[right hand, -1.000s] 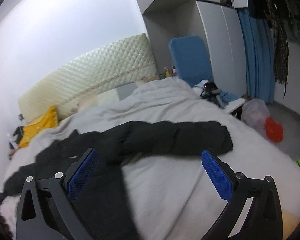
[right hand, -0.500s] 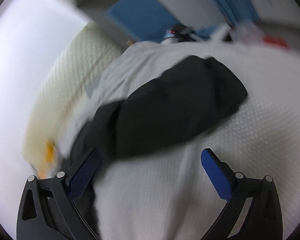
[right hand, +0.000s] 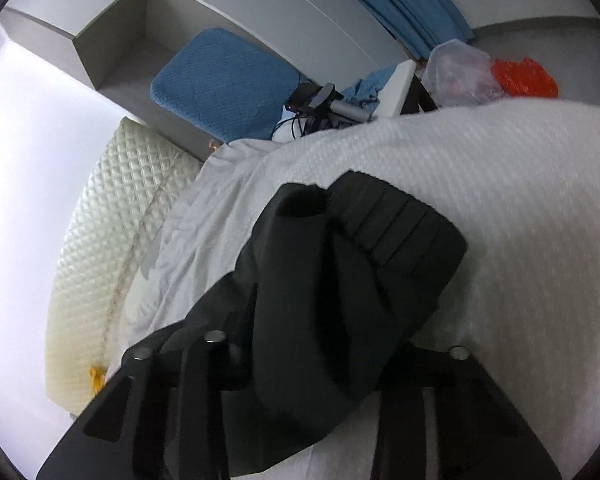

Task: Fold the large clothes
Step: 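Lift the grasped sleeve with the right gripper and swing it across the jacket body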

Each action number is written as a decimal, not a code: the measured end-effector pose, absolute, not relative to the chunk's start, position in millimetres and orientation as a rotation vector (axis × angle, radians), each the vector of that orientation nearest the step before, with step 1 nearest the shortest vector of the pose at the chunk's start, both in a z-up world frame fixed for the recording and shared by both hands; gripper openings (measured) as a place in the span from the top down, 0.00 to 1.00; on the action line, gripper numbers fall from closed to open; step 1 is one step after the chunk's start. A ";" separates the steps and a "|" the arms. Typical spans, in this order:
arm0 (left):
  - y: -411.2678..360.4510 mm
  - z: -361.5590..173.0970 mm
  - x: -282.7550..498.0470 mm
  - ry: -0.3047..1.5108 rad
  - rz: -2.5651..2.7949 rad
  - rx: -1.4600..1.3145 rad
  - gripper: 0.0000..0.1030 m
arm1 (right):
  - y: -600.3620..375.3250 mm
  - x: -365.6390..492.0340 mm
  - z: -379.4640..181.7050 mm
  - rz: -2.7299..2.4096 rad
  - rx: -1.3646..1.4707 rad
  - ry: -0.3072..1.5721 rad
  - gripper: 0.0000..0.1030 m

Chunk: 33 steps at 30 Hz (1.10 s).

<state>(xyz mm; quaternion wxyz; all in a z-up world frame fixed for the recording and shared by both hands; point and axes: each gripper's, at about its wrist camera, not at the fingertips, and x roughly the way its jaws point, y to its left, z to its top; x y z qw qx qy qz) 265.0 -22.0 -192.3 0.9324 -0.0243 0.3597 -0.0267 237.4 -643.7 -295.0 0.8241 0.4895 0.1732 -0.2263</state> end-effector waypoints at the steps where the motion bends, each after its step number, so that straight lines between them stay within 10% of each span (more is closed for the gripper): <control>1: -23.5 -193.3 265.5 0.740 -0.054 -0.039 0.00 | -645.8 240.7 -289.9 -0.480 1.028 0.374 0.81; 14: -16.2 -184.6 247.7 0.742 0.004 0.047 0.00 | -634.7 253.8 -113.8 -0.480 0.592 0.357 0.95; 33: 16.9 -161.2 225.4 0.745 -0.018 -0.023 0.00 | -375.4 300.0 102.3 -0.099 0.224 0.261 0.93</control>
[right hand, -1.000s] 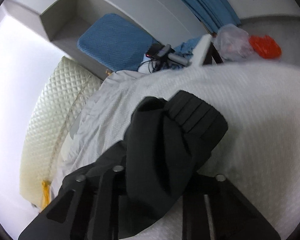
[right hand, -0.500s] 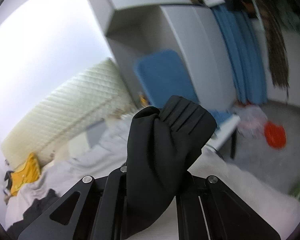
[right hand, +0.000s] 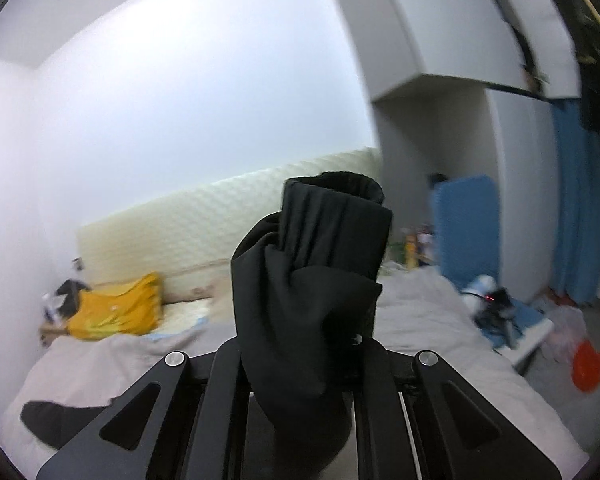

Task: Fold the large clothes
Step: 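Lift the grasped sleeve with the right gripper and swing it across the jacket body, then lay the sleeve across the jacket chest and open the right gripper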

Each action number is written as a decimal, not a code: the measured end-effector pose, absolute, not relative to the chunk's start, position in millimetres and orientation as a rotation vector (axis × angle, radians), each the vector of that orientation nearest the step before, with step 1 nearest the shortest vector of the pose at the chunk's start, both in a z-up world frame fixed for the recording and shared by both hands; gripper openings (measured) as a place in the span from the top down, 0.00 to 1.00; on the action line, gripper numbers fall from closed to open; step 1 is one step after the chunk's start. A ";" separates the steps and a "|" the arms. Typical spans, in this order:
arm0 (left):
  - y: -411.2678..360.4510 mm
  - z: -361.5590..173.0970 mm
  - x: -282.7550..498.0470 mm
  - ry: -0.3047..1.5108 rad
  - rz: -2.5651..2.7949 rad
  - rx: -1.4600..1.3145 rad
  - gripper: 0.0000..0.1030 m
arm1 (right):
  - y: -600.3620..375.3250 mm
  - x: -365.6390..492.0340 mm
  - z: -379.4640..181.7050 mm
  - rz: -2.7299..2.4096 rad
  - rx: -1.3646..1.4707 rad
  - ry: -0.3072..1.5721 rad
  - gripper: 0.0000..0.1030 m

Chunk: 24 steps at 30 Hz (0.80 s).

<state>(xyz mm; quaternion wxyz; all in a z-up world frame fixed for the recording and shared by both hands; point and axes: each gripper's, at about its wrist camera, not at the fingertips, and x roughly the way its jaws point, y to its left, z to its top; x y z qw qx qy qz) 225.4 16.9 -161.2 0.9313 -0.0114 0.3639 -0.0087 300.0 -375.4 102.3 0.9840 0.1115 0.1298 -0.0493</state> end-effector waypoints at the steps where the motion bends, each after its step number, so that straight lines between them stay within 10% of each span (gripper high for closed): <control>1: 18.4 -160.7 224.7 0.746 -0.015 -0.022 0.00 | -362.6 303.2 103.2 -0.079 0.220 0.260 0.92; 24: 70.9 -186.1 235.4 0.922 0.057 -0.043 0.00 | -38.6 393.0 -88.8 0.496 0.048 0.608 0.89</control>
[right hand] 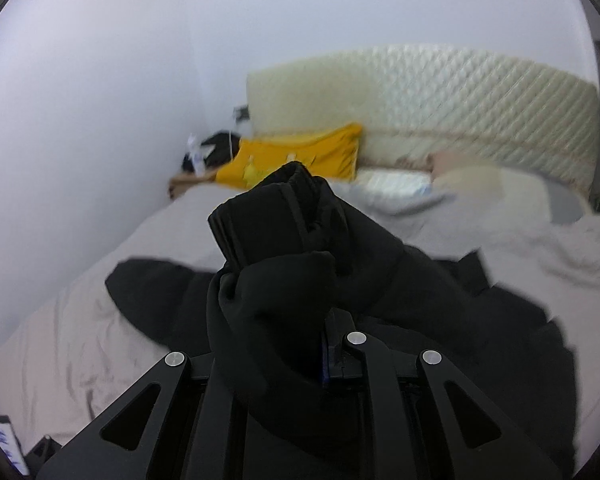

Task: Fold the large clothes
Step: 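Lay the sleeve across the jacket chest and open the right gripper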

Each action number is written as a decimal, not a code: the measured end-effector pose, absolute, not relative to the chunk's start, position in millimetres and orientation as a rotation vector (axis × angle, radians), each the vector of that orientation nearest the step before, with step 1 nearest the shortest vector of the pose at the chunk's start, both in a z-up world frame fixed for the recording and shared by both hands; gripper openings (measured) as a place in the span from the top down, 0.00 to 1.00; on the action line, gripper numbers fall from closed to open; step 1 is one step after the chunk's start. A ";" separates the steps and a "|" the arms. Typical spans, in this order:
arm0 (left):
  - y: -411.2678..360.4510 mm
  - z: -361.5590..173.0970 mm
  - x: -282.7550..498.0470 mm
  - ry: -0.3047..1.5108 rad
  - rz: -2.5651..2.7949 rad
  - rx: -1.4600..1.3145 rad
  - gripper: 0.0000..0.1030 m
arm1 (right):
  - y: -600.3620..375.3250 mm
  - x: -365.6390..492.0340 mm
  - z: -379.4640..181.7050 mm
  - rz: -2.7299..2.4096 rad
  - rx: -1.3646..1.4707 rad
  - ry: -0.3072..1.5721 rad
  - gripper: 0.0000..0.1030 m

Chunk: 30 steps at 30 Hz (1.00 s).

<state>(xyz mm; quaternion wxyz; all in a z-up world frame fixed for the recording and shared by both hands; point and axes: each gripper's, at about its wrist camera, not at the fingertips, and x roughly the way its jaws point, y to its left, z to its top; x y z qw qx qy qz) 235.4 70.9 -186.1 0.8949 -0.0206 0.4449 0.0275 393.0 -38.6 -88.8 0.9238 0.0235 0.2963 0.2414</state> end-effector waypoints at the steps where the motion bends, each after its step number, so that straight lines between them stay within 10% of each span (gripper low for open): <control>1: 72.8 -188.1 236.3 0.932 0.058 -0.048 0.00 | -33.1 395.8 -99.2 0.500 0.053 0.629 0.89; 20: 86.9 -199.5 240.8 0.984 0.069 -0.087 0.00 | 26.2 407.4 -234.0 0.482 0.018 0.840 0.85; 30: 85.0 -170.3 225.5 0.920 0.055 -0.106 0.00 | 2.4 378.9 -188.8 0.515 0.090 0.829 0.18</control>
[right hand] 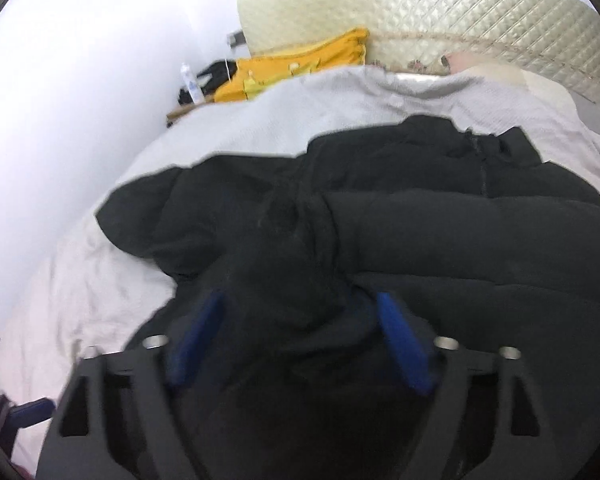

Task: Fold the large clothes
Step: 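Lay the sleeve across the jacket chest and open the right gripper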

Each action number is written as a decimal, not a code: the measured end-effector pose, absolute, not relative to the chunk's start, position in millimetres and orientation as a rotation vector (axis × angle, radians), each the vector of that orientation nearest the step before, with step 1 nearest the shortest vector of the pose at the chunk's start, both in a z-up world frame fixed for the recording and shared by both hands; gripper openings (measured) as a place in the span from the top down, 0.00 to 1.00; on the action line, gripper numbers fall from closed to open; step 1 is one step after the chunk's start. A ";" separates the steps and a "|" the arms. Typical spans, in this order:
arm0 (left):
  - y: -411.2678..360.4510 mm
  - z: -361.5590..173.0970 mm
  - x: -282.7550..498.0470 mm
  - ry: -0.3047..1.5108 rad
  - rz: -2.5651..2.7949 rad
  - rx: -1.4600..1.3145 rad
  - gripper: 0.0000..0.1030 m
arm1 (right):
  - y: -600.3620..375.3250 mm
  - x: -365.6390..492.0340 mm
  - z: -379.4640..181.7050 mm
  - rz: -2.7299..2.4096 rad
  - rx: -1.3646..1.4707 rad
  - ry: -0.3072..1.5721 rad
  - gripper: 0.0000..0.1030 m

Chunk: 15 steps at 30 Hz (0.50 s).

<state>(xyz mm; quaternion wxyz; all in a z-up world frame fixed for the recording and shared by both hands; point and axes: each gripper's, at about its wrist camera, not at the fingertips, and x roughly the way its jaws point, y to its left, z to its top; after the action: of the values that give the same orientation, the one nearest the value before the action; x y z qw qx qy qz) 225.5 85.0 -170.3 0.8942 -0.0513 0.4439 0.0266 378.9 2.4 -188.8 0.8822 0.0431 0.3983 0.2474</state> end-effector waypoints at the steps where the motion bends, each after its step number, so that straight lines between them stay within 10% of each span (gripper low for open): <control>1: 85.1 -166.5 222.8 0.913 0.054 -0.109 0.00 | -1.4 374.2 -182.0 0.517 0.094 0.822 0.18; 15: 57.0 -87.7 160.7 0.727 0.000 -0.095 0.00 | -92.1 242.6 -64.6 0.369 0.003 0.605 0.18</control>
<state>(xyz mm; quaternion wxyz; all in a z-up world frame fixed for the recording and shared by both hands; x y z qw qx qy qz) 160.7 57.0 -87.7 0.9336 -0.0462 0.3554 0.0001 242.6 -92.1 -64.6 0.9379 0.0017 0.2961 0.1806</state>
